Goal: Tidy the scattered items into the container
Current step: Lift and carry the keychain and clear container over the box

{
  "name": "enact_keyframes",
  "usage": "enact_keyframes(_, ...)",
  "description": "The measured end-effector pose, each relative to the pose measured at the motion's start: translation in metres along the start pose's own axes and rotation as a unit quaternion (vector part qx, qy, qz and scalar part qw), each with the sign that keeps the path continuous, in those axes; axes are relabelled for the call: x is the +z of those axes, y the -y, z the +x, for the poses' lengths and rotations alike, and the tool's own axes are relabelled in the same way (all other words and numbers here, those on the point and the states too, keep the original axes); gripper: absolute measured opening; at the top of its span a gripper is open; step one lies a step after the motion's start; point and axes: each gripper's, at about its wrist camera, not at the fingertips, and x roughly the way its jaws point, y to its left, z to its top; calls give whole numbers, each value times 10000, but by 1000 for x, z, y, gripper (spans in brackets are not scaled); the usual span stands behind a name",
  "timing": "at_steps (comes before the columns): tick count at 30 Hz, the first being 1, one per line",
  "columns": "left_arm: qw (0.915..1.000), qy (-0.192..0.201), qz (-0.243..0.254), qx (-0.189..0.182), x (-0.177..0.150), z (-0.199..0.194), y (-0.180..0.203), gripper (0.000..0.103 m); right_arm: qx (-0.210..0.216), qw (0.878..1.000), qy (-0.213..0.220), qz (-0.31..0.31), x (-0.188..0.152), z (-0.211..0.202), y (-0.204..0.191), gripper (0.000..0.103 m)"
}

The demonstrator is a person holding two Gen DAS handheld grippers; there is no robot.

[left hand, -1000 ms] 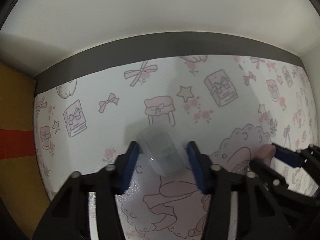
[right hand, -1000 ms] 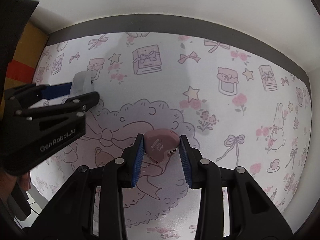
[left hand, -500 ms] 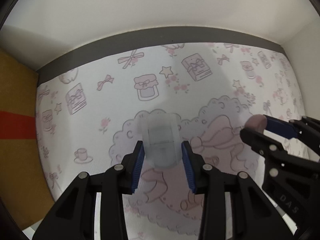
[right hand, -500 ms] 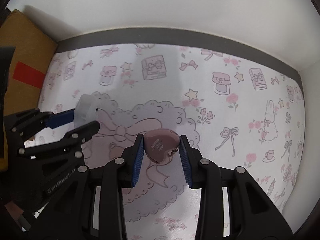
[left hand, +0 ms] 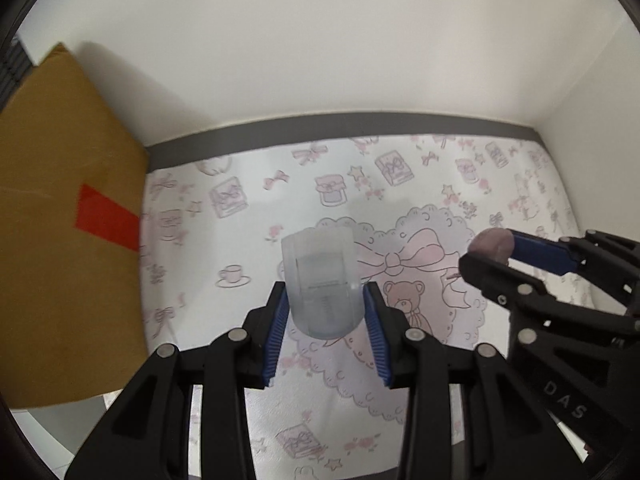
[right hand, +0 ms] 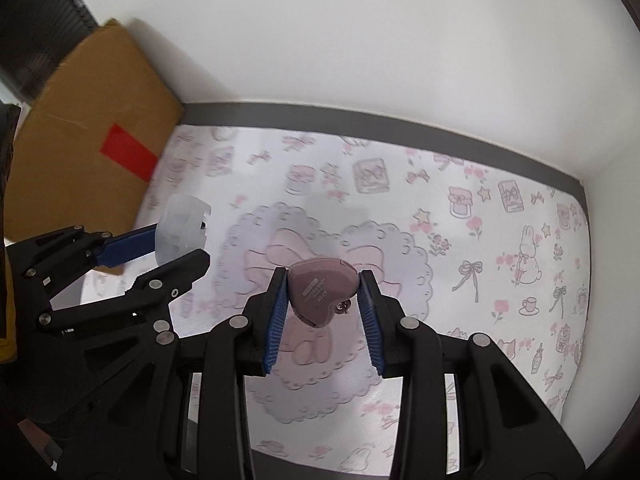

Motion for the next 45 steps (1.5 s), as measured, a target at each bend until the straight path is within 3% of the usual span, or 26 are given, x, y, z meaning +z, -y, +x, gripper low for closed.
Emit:
enact_keyframes(16,9950,910,-390,122,13,-91,-50,37,249,9950,837,-484,31,-67,-64,36)
enact_keyframes(18,9934,1038,-462,154,17,-102,-58,37,375,9901,1120,-764,39,-77,-73,36)
enact_keyframes(25,9882,1343,-690,276,26,-132,-84,37,489,9808,1494,-1150,61,-103,-105,36)
enact_keyframes(45,9699,1731,-1594,623,13,-182,-177,37,843,9522,1931,-2210,91,-131,-210,36)
